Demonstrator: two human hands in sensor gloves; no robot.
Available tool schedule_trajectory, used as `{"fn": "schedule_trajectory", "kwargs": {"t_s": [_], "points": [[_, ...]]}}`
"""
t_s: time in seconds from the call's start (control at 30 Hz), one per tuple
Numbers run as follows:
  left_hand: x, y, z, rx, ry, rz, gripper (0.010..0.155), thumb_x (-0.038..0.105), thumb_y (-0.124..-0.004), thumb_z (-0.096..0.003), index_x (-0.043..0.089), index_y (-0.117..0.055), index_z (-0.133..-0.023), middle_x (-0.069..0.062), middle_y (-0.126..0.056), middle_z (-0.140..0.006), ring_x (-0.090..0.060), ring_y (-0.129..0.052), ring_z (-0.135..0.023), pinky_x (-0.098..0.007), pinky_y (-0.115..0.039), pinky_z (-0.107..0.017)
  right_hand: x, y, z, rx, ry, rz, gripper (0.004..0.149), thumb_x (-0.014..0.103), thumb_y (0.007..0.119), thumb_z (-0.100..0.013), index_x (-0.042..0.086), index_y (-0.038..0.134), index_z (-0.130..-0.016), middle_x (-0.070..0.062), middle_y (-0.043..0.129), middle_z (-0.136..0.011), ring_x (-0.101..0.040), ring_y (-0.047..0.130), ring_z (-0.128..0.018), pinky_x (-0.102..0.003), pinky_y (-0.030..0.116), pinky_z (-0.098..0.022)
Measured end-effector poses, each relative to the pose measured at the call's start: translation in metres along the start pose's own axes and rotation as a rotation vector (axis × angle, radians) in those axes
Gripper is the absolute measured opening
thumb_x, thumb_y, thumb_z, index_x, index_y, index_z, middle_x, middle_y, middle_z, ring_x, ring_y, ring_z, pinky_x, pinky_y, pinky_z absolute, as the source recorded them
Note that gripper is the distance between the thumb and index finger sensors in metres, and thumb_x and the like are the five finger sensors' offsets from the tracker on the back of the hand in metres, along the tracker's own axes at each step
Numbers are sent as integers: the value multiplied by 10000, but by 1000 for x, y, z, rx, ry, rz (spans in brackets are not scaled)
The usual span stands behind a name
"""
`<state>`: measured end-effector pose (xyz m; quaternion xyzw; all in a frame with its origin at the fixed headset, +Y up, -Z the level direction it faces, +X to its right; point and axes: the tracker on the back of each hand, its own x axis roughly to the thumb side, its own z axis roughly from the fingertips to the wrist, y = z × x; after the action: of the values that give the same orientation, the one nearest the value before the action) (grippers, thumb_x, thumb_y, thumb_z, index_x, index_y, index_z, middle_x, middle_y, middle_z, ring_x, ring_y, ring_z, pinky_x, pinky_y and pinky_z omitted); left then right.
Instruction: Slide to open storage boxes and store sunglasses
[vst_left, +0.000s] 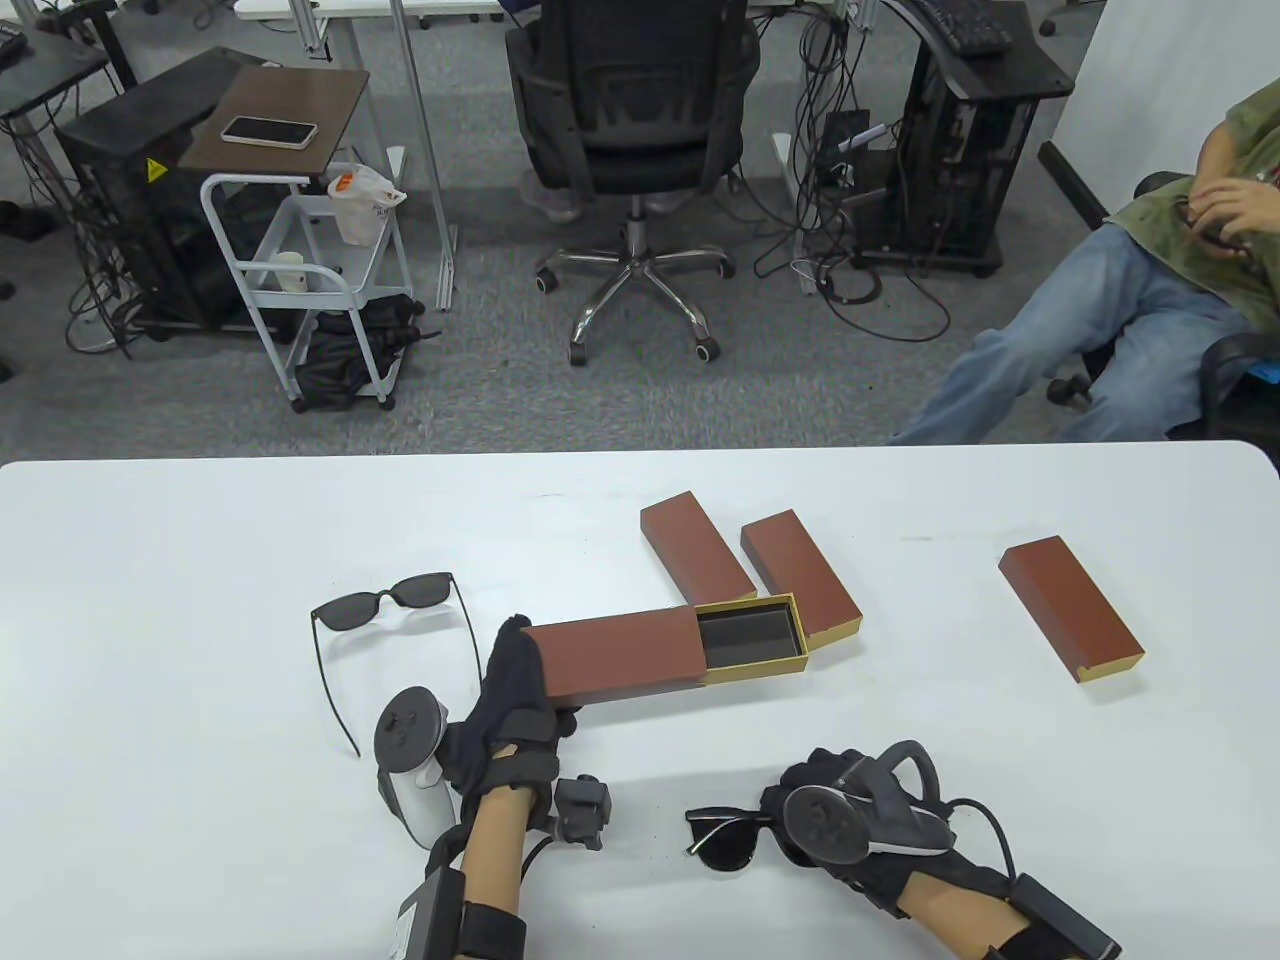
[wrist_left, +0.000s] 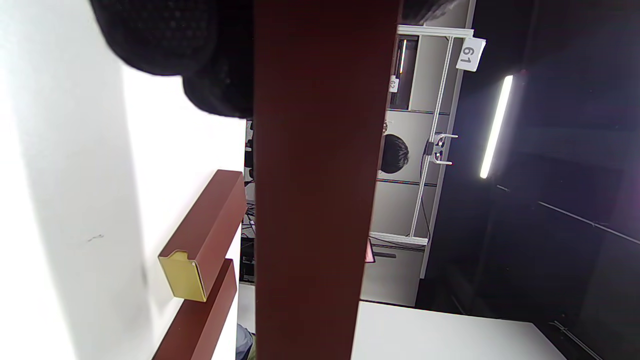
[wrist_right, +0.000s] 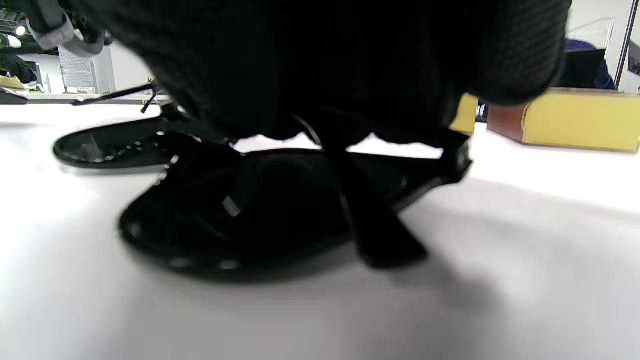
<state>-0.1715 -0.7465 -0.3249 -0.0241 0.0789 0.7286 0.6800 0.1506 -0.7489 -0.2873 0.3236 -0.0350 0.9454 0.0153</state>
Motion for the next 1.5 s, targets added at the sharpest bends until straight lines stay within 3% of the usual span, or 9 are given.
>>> {"fn": "schedule_trajectory", "kwargs": {"t_s": [0.13,0.33,0.53,0.9,1.5], "points": [[-1,1,0,10,6,-5,677,552,-494,-601,220,-376,-1179,-150,-742,-962,-273,-896,-670,-462,-792,-472,-11,-33,1,-59,21,23,383,340,908,-318,262,905,-693,-64,956,-667,-311,930,-566,-487,800,-459],[-2,-1,0,7,9,-22,675,546,-492,-600,219,-379,-1179,-151,-743,-962,-277,-896,-670,-466,-791,-473,-36,-118,-1,-217,102,145,378,327,902,-323,274,904,-696,-73,933,-686,-320,905,-580,-493,784,-470],[-3,-5,1,-8,10,-44,673,548,-495,-600,219,-391,-1178,-150,-752,-955,-276,-902,-661,-465,-795,-468,-44,-160,-16,-251,185,332,372,319,899,-326,285,906,-696,-75,915,-706,-323,889,-598,-498,768,-486],[0,-21,2,-92,-1,-52,671,545,-486,-598,219,-393,-1178,-149,-754,-955,-273,-903,-661,-463,-796,-467,-25,-158,-36,-154,146,524,360,319,906,-320,303,920,-679,-56,921,-713,-317,887,-602,-492,768,-493],[2,-43,6,-191,-11,-59,674,536,-476,-593,209,-386,-1176,-157,-753,-952,-273,-903,-656,-463,-797,-462,-10,-147,-57,-77,164,359,356,343,957,-256,315,969,-610,-3,1006,-608,-255,972,-508,-453,826,-436]]}}
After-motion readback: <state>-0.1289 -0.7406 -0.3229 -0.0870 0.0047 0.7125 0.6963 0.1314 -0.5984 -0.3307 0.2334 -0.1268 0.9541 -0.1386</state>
